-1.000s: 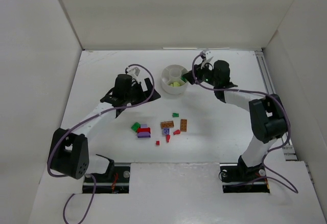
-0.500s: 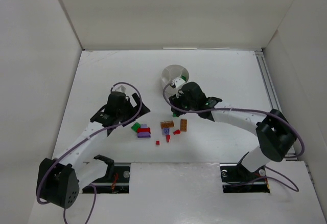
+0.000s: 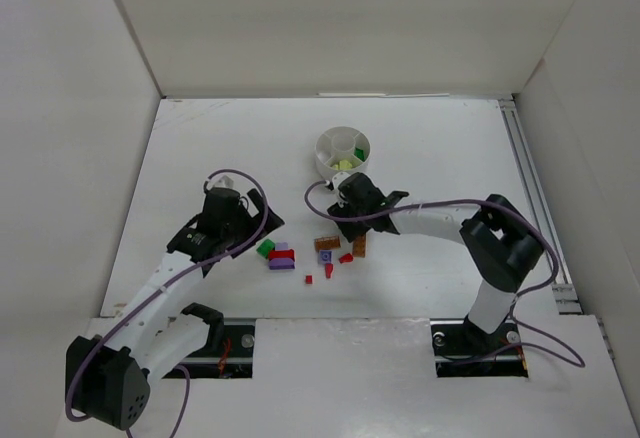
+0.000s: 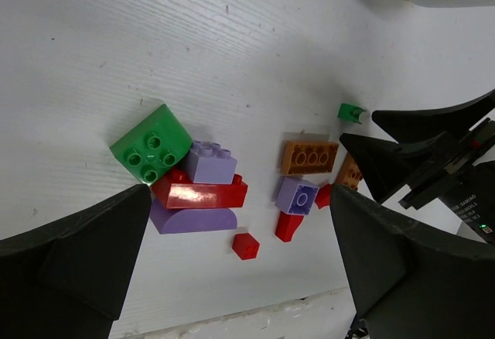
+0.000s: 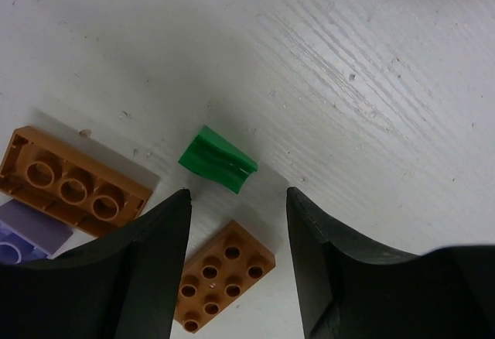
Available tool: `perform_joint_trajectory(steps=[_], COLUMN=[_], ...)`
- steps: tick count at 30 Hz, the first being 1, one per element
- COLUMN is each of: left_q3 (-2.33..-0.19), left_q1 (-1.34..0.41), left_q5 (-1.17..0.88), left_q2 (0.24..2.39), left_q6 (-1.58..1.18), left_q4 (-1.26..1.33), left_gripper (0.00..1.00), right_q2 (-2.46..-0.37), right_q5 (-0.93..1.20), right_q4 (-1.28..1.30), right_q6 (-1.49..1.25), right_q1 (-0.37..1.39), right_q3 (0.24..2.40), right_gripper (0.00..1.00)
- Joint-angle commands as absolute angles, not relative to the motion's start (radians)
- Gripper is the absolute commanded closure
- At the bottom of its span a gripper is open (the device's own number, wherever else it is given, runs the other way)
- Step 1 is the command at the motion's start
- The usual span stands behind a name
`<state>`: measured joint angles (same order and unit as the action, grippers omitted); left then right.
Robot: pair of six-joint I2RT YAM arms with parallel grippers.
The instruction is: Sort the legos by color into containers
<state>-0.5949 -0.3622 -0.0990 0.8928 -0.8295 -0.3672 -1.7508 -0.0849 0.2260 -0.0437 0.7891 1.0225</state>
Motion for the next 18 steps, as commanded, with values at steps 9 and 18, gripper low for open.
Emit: perform_joint_trajectory(steps=[9,18], left_q3=[-0.6,-0.6], left_q1=[-0.359,-0.359], left_q5=[-0.058,-0.058], left_q2=[0.874,0.905], left_q6=[-0.83,-0.83], left_q4=[-0.4,-0.4], left_gripper=[0.0,0.0], right_q2=[-1.813,-1.709], right_q5=[-0.055,-0.086], right_q4=[0.187,0.198], right_q6=[0.029,0.006], right_q1=[0.811,0.811], right_q3=[1.106,1.106], right_gripper=[0.47,0.92])
